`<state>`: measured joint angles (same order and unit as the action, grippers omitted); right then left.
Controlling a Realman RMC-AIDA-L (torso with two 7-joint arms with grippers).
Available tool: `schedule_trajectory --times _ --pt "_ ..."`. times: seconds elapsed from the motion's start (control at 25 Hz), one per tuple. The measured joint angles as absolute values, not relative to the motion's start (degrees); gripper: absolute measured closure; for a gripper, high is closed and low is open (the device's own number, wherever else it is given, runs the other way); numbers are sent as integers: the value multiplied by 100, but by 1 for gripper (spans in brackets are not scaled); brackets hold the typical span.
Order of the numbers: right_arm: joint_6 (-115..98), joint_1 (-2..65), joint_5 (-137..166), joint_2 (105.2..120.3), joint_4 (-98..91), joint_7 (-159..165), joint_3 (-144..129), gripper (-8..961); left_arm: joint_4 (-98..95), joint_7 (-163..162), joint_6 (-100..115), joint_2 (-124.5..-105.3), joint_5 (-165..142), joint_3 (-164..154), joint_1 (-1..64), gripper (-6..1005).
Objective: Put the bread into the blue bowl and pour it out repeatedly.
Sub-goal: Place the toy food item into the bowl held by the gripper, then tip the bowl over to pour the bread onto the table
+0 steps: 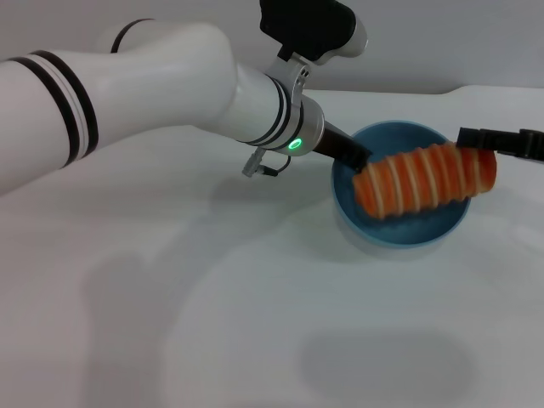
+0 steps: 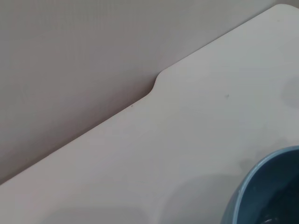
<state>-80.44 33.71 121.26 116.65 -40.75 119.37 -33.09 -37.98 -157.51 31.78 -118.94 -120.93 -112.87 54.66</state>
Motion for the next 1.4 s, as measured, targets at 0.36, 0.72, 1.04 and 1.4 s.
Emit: schedule_trajectory --times 0.36,0.72,1.04,1.4 --pt "-8348 3060 11122 11616 -4412 11833 -3303 296 -3774 -15749 3120 -11884 -12093 -11251 5406 1000" --pt "-8025 2499 10577 11630 -4568 11318 -2842 266 -3573 -15720 2725 -11856 -12096 -11191 5520 1001" --pt "-7676 1875 10564 11806 -4152 10368 -1747 267 -3565 -15697 2264 -11895 -12108 -11343 5808 1000" --pt "-7722 1639 10357 11819 -3607 9484 -1283 269 -3572 -15632 1695 -11893 -12133 -11628 5967 1001"
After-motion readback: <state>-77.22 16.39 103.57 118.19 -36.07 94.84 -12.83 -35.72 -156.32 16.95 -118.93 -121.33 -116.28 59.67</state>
